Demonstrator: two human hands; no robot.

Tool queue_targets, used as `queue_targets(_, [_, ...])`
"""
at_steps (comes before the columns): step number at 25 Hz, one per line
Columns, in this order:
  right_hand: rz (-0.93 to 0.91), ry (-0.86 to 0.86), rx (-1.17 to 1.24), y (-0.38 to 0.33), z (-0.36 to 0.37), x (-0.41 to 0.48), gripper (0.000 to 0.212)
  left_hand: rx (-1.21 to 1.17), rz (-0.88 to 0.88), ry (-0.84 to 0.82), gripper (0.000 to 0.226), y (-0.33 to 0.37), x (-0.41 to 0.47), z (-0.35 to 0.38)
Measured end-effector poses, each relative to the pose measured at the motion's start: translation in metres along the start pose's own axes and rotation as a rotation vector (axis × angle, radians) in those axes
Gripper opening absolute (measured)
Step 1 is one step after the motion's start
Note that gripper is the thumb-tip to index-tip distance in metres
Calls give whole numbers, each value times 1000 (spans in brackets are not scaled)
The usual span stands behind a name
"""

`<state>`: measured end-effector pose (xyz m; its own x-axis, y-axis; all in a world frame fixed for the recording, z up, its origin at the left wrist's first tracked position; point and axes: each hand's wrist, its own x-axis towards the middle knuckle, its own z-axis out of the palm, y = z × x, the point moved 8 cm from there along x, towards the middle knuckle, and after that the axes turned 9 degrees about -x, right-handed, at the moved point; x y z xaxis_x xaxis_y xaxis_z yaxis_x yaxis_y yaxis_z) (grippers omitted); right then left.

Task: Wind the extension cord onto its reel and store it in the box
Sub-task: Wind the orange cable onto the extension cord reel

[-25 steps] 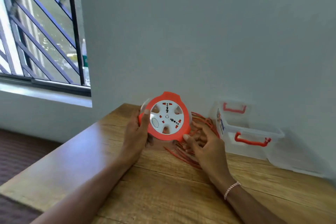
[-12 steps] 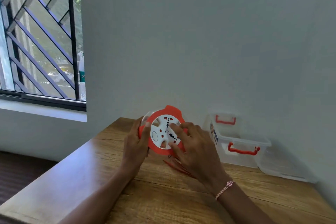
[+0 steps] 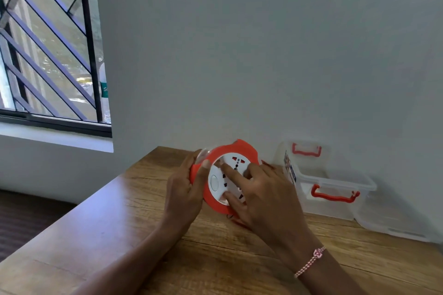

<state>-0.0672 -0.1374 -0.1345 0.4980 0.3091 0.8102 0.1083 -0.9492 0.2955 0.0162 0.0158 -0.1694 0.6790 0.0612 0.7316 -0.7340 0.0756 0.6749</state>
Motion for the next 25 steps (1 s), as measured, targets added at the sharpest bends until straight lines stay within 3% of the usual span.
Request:
queue_targets(3, [40, -48, 63, 5, 0, 3, 68, 16, 0, 30, 42, -1, 1, -2])
queue_targets(10, [143, -48, 128, 6, -2, 2, 66, 60, 25, 55, 37, 2, -4, 0])
queue_targets(12, [262, -36, 168, 13, -3, 3, 68, 71, 39, 67, 34, 3, -6, 2])
queue_targets(16, [649, -83, 512, 28, 12, -4, 64, 77, 42, 54, 40, 3, -10, 5])
queue_targets(18, [706, -131, 576, 30, 20, -8, 59, 80, 35, 35, 46, 3, -10, 6])
queue_targets(20, [562, -129, 485, 29, 15, -5, 56, 63, 26, 32, 49, 2, -7, 6])
queue_targets(25, [-84, -99, 29, 5, 0, -2, 61, -2, 4, 59, 53, -2, 1, -3])
